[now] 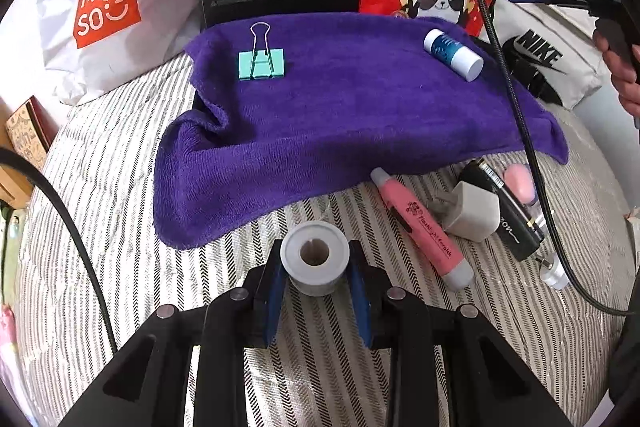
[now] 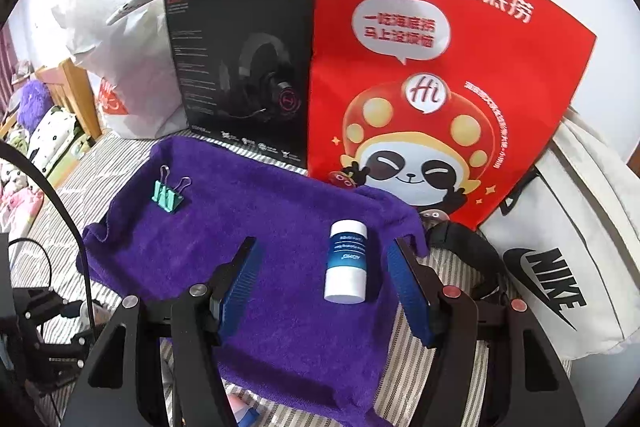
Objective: Organize rigid objects
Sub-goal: 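Grasp the white tape roll on the bedspread with the left tool, then grasp the clear plastic cup with the right tool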
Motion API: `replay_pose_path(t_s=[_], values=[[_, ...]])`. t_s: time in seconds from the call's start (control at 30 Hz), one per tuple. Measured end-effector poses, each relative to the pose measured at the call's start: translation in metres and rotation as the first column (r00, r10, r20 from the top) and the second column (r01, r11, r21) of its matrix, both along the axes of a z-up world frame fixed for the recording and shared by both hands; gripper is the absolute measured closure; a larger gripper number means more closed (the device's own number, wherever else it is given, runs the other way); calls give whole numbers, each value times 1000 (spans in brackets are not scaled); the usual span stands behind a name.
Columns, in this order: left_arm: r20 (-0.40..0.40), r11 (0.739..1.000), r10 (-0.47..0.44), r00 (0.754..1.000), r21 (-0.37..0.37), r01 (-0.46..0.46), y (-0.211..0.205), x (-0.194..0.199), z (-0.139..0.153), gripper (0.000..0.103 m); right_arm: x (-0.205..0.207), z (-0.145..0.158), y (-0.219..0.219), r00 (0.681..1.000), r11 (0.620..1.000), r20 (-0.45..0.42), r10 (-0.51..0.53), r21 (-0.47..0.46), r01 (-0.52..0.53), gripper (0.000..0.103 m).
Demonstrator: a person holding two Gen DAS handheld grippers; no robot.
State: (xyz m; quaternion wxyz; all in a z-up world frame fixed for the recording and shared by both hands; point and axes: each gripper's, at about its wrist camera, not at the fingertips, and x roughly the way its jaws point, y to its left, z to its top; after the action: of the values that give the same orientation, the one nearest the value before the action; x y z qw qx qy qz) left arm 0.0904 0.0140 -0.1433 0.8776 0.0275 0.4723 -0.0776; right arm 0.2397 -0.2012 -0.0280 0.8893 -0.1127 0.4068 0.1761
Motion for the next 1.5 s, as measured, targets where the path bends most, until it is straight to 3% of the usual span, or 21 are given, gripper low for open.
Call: replay_pose_path(t_s=[0.17, 0.37, 0.53, 0.63, 0.83, 1.13, 1.3, 1.5], values=[[22, 999, -13, 1000, 39, 13, -8, -1, -1, 74, -14, 7, 4, 1000, 1000, 6, 14, 26, -14, 38], [43, 1000, -17, 999, 13, 17, -6, 0, -2, 75, -57, 4, -4, 999, 997, -6, 37, 70, -37, 38], [46, 1000, -15, 999, -11, 16, -2, 0, -2, 75, -99, -25, -18, 997, 994, -73, 39, 101, -32, 38], [58, 1000, -19, 998, 14, 18, -6, -1, -3, 75, -119, -43, -20, 996, 995, -86, 33, 95, -24, 38], [68, 1000, -12, 998, 10, 11, -4, -3, -3, 75, -140, -77, -26, 982, 986, -191, -3, 161, 34, 40], [72, 1000, -10, 997, 9, 10, -5, -4, -3, 75, -144, -105, -22, 964, 970, -266, -33, 224, 95, 53], [74, 1000, -13, 997, 7, 12, -5, -4, -3, 75, -142, -111, -20, 966, 986, -245, -81, 124, 114, 56], [75, 1000, -13, 997, 8, 13, -4, -4, -3, 75, -152, -112, -21, 976, 992, -201, -81, 80, 99, 56]])
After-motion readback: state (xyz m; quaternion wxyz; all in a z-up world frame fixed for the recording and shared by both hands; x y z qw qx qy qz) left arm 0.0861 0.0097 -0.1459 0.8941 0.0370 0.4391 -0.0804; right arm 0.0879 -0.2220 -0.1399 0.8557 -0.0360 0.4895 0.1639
